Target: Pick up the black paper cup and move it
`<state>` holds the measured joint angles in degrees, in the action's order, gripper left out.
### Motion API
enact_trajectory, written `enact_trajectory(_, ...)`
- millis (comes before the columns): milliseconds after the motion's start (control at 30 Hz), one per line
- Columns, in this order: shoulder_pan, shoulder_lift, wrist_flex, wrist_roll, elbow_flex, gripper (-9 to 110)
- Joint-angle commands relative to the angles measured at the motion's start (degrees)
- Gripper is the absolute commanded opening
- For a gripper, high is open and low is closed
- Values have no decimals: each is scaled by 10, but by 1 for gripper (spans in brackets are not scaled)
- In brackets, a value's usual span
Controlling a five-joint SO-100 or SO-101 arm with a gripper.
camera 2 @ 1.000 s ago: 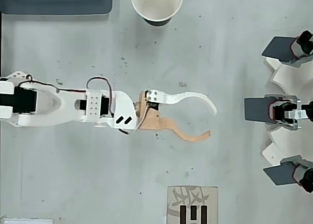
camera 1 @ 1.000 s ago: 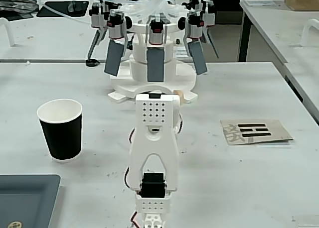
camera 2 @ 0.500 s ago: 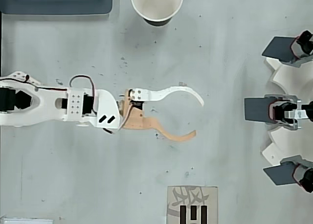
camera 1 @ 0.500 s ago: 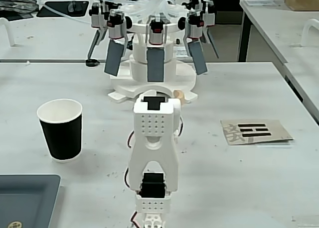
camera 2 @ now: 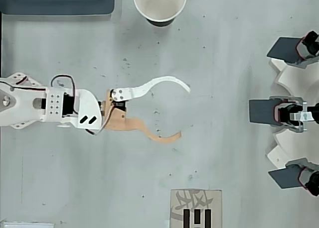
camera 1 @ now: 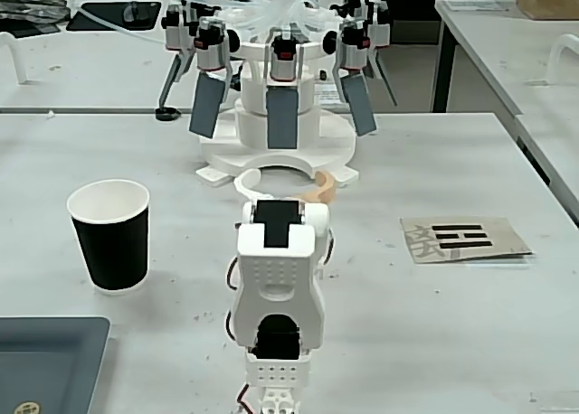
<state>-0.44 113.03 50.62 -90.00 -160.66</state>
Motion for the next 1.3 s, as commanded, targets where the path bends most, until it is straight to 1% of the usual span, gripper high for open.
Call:
enact_trajectory(0, 6, 50, 16, 5, -18, 25)
enact_trajectory(367, 4, 119, 42, 12, -99, 35)
enact_trajectory(700, -2, 178, 90, 12, -171, 39)
enact_trajectory(1267, -124, 149, 160, 1, -183, 47)
